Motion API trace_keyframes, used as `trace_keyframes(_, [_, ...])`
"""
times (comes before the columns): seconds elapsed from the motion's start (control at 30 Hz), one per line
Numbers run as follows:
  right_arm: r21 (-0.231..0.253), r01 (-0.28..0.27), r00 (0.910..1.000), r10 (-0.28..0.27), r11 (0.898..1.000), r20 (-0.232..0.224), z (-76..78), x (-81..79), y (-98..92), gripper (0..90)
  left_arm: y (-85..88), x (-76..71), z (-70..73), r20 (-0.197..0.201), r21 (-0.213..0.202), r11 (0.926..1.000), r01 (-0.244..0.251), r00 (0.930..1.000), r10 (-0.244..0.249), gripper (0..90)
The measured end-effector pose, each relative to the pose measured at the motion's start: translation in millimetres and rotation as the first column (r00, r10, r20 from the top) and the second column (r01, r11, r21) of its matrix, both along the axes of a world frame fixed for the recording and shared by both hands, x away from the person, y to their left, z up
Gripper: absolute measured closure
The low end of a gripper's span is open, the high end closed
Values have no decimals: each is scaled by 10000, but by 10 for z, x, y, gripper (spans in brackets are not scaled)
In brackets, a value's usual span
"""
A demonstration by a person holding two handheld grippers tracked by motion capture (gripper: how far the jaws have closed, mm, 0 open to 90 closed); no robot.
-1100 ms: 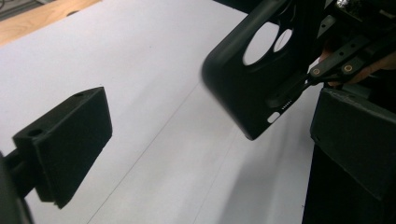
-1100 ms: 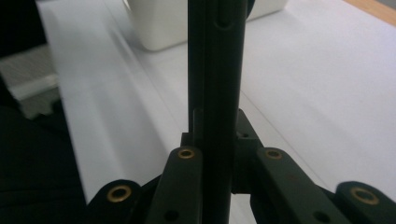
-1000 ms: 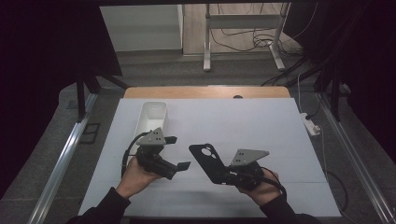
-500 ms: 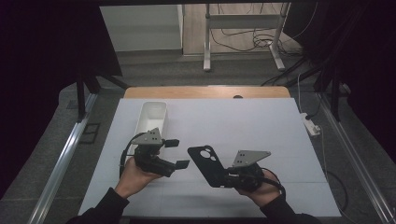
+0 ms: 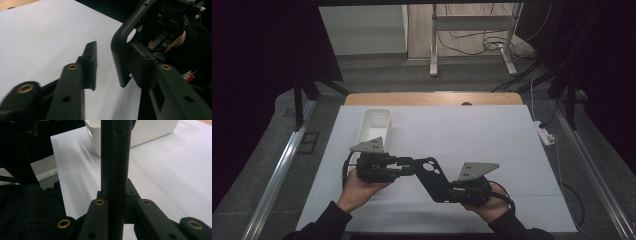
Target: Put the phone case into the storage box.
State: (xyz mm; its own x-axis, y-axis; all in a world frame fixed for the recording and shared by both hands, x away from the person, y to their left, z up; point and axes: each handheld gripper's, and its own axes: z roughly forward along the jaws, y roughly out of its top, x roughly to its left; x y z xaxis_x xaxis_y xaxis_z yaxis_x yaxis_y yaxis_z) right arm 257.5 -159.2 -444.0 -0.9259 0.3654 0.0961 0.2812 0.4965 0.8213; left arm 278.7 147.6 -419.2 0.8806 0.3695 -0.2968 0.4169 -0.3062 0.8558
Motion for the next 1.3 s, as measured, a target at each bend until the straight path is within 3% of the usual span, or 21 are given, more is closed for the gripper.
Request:
trace_keyframes(0.23, [-78,50,10000,-49,10000,73,-2,-1,7,843,-13,6,-12,-128,97,9999,27,9999,-26,762])
trace_keyframes(0.4, [-202,64,9999,-62,9998,131,-11,-5,18,841,4,25,-19,-419,-296,9994,199,9989,-211,817])
trace_keyframes(0.63, [-486,161,9996,-150,9987,238,-37,4,51,837,-7,14,-5,-486,-344,9994,55,9988,-72,831])
trace_keyframes(0.8, [-751,313,9992,-293,9967,277,-59,13,78,763,-39,1,10,-386,-53,10000,-24,9993,22,833])
trace_keyframes(0.87, [-845,223,9997,-212,9962,133,-69,17,102,709,-56,-4,18,-329,83,9999,-108,9994,111,833])
trace_keyframes(1.07, [-1164,552,9983,-527,9917,251,-87,13,140,568,-54,-6,38,-227,351,9989,-327,9992,335,832])
trace_keyframes(1.3, [-1433,852,9960,-880,9860,-133,-105,20,64,398,9,-7,96,17,639,9954,-714,9974,714,831])
